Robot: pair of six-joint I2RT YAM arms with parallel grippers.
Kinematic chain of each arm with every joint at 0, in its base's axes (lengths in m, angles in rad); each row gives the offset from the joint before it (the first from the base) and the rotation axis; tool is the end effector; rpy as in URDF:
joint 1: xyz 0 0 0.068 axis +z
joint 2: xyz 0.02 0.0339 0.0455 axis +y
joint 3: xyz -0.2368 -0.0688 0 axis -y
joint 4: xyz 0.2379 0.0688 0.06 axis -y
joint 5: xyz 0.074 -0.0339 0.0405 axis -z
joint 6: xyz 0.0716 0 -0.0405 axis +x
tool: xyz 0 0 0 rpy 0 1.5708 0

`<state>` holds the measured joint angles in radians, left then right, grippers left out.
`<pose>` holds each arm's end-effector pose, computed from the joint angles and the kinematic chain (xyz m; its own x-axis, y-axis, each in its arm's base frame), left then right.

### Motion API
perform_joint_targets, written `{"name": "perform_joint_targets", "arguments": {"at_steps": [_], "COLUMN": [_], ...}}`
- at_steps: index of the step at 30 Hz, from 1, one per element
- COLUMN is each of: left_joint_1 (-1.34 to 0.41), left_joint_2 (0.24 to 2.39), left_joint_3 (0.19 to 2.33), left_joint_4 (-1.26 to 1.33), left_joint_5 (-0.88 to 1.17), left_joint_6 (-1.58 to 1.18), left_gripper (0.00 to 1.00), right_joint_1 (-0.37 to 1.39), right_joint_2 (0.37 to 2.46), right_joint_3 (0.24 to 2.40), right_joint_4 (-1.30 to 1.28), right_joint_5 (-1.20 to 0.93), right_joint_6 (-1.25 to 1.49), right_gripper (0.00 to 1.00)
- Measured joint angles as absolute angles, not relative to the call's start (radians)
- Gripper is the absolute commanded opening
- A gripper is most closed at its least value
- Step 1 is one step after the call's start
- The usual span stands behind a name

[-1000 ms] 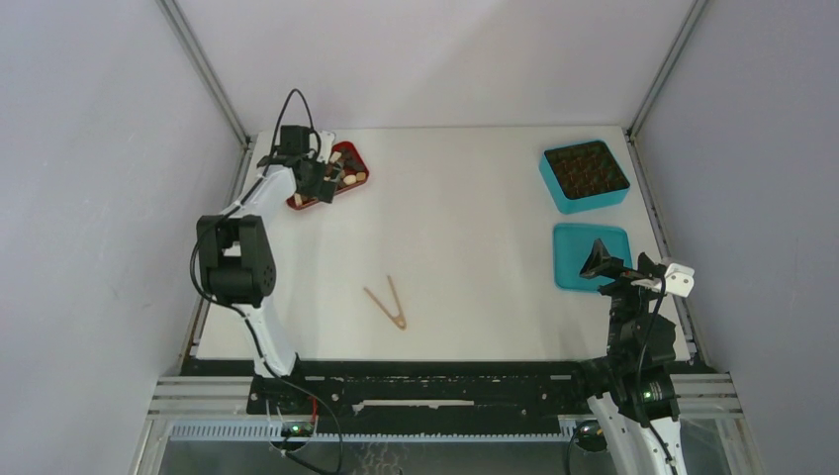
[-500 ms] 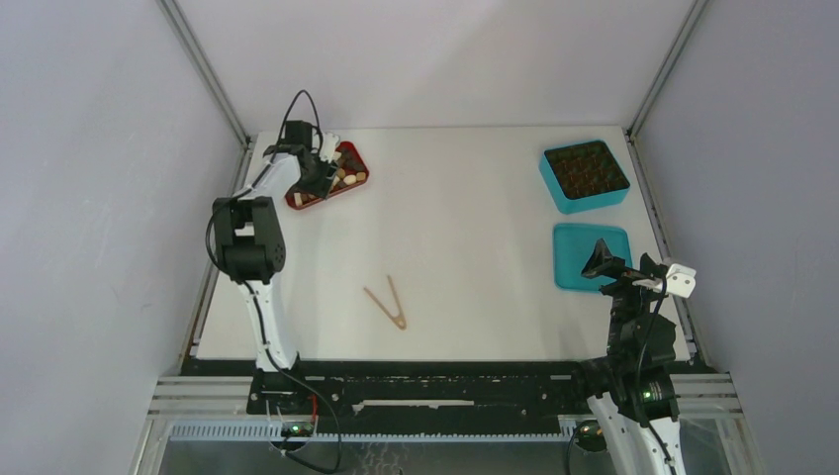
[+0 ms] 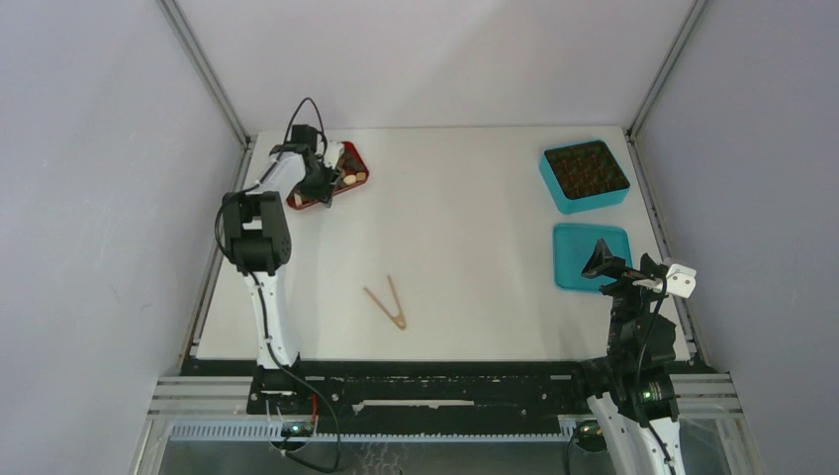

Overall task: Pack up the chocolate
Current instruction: Move the plate to the center of the board.

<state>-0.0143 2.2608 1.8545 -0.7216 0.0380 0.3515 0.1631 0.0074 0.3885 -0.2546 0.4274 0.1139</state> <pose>0.4753 -0.0095 0.1257 -0.8377 0.3561 -0.4142 0.3398 0.9334 0.1153 0.1230 -0.0098 0.2770 0.1530 0.1300 -0.9796 0.2421 0.9562 0.1647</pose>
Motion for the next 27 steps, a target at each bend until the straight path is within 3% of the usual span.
{"name": "perform_joint_targets", "arguments": {"at_steps": [14,27], "left_joint_1": [-0.025,-0.205], "left_joint_2": [2.283,2.278], "left_joint_3": [1.866,1.866], "left_joint_4": [-0.77,-0.831], "left_joint_5": [0.065,0.113], "left_joint_6": [0.319,0.282], "left_gripper": [0.25,0.11], "right_joint_1": [0.15,0.146], "right_joint_2": [0.007,0.007], "right_joint_3": [0.389,0.389], "right_joint_4": [-0.255,-0.254], "right_joint_5": [0.424,0.416], "right_joint_6": [0.114,0.114], "right_gripper": [1.0,1.0]}}
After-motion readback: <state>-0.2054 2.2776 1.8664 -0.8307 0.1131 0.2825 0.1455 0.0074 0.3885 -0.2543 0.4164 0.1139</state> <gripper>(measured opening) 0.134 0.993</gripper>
